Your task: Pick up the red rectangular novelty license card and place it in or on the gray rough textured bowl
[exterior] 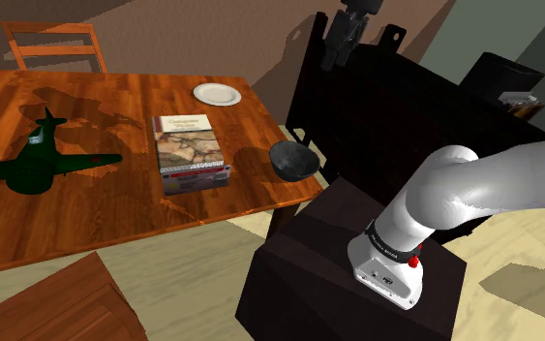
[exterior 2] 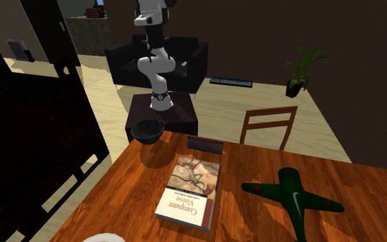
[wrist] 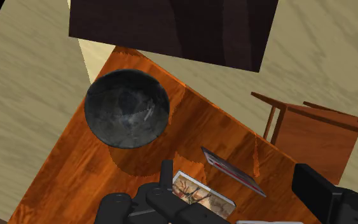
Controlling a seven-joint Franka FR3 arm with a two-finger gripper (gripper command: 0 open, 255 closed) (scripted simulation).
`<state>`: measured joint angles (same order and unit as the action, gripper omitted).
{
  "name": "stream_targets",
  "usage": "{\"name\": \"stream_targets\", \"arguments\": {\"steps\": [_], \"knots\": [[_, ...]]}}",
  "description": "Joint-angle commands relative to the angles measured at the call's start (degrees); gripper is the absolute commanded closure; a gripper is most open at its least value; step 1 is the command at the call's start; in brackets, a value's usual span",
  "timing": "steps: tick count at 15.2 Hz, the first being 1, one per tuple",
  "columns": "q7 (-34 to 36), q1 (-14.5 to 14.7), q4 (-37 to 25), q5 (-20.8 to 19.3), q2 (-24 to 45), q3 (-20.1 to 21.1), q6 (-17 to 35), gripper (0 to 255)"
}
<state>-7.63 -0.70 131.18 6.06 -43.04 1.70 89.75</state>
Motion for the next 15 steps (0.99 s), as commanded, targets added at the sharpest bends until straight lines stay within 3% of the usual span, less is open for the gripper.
{"name": "stream_targets", "arguments": {"steps": [1, 15], "knots": [[0.0, 0.0, 0.0, 0.0, 0.0, 0.0, 0.0, 0], [-19.17, 7.33, 6.55, 0.13, 19.74, 0.52, 27.16, 0]]}}
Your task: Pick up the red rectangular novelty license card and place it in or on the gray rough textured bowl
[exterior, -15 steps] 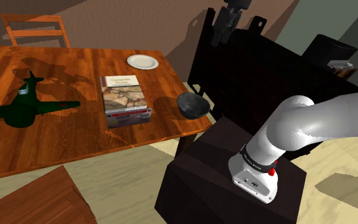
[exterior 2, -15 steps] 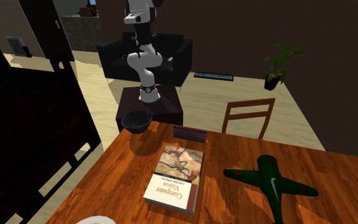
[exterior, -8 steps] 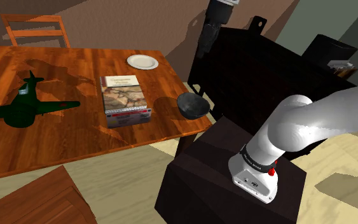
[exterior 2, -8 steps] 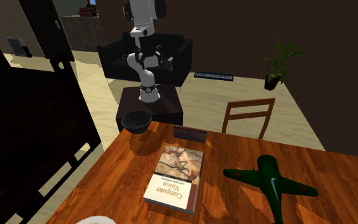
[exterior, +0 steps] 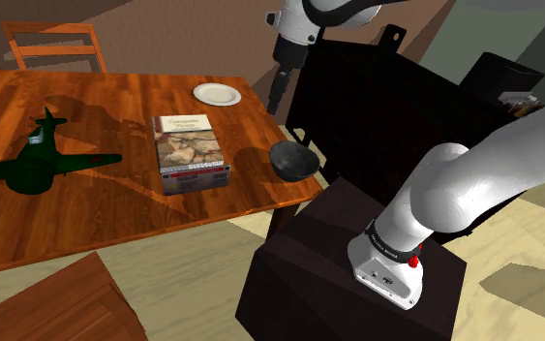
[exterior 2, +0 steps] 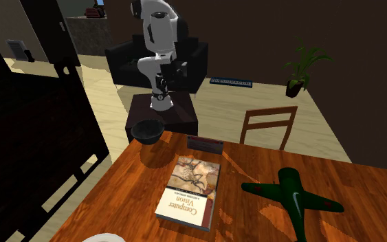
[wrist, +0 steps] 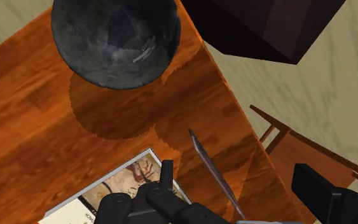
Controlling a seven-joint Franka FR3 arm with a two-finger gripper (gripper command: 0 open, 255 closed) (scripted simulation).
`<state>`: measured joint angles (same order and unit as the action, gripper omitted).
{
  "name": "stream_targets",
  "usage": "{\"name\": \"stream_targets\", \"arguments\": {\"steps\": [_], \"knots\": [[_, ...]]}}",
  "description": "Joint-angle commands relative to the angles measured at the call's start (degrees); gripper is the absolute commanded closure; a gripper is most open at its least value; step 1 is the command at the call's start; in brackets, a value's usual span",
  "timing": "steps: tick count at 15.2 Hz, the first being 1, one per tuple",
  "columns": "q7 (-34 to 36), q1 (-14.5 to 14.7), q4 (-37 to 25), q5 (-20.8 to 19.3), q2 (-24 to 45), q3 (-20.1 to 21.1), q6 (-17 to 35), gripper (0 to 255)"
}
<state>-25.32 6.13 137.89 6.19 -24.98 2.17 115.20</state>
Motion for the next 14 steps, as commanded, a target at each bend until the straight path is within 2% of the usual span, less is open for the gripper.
{"name": "stream_targets", "arguments": {"steps": [1, 14], "knots": [[-2.79, 0.98, -0.24, 0.07, 3.46, 0.18, 3.49, 0], [-18.32, 6.28, -6.64, -0.29, 28.45, 3.38, 22.98, 0]]}}
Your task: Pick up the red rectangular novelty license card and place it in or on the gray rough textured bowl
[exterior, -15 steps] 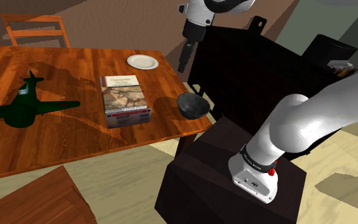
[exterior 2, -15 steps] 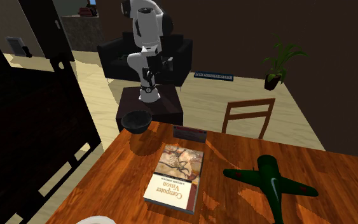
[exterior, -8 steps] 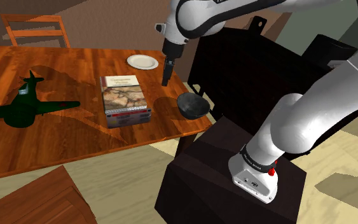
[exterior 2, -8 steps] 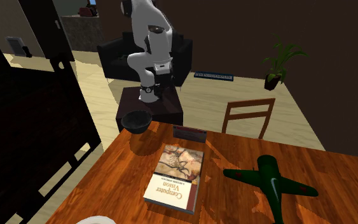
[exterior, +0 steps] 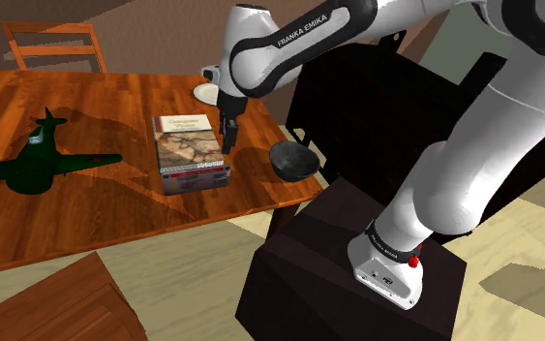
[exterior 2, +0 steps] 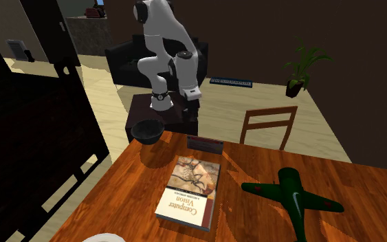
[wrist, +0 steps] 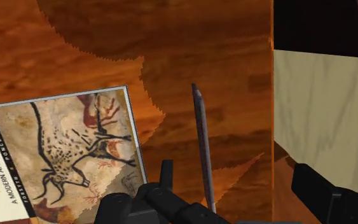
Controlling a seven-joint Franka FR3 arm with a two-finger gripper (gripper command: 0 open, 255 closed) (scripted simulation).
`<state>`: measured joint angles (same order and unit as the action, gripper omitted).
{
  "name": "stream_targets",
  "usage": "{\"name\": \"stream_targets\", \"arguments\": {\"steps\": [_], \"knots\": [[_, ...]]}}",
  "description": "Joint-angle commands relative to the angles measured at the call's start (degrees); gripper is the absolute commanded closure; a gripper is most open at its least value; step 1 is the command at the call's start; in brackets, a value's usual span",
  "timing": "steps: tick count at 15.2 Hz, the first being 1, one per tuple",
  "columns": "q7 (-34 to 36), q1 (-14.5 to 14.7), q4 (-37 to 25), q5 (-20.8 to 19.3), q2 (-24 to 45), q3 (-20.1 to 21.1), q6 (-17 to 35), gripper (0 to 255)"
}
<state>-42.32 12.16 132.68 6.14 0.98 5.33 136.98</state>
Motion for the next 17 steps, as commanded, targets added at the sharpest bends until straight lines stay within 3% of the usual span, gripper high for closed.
{"name": "stream_targets", "arguments": {"steps": [1, 5, 12, 17], "knots": [[-2.32, 0.57, -2.27, -0.48, 4.45, 0.57, 2.38, 0], [-5.75, 1.81, -5.85, -1.87, 11.82, 1.86, 6.41, 0], [-5.42, 2.21, -5.82, -2.34, 16.38, 1.75, 11.0, 0], [-5.39, 2.25, -5.85, -2.38, 16.77, 1.74, 11.37, 0]]}}
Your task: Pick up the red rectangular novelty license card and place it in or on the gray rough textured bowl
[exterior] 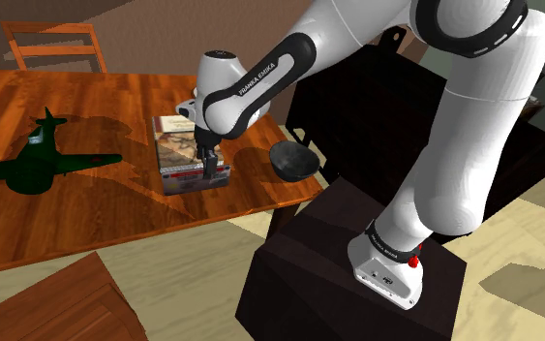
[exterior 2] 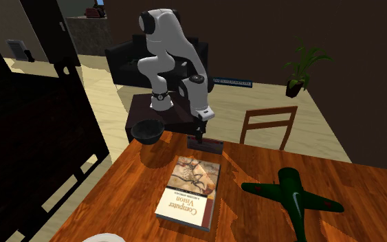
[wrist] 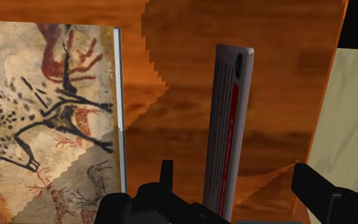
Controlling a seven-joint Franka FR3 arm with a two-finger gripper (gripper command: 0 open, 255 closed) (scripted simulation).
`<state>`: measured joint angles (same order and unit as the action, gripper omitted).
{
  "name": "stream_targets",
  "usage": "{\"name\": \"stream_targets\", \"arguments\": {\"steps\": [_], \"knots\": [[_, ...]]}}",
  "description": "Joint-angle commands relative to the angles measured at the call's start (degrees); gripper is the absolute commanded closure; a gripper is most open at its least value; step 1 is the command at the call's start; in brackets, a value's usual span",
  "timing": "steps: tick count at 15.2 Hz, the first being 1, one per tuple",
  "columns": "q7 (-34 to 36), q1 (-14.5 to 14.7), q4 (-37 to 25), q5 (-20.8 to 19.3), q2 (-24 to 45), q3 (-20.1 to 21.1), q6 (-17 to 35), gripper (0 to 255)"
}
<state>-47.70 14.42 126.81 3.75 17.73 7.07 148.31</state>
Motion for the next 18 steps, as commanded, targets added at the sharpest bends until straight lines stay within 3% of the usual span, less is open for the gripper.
{"name": "stream_targets", "arguments": {"steps": [1, 3, 4, 13, 18], "knots": [[-0.01, -0.01, 0.02, 0.0, 0.02, 0.0, 0.04, 0], [-0.01, -0.01, 0.01, 0.0, 0.01, 0.0, 0.03, 0], [-0.01, -0.01, 0.01, 0.0, 0.01, 0.0, 0.03, 255], [-0.01, -0.01, 0.02, 0.0, 0.02, 0.0, 0.04, 255], [0.02, -0.15, -0.28, 0.24, -3.06, 0.13, -3.32, 255]]}}
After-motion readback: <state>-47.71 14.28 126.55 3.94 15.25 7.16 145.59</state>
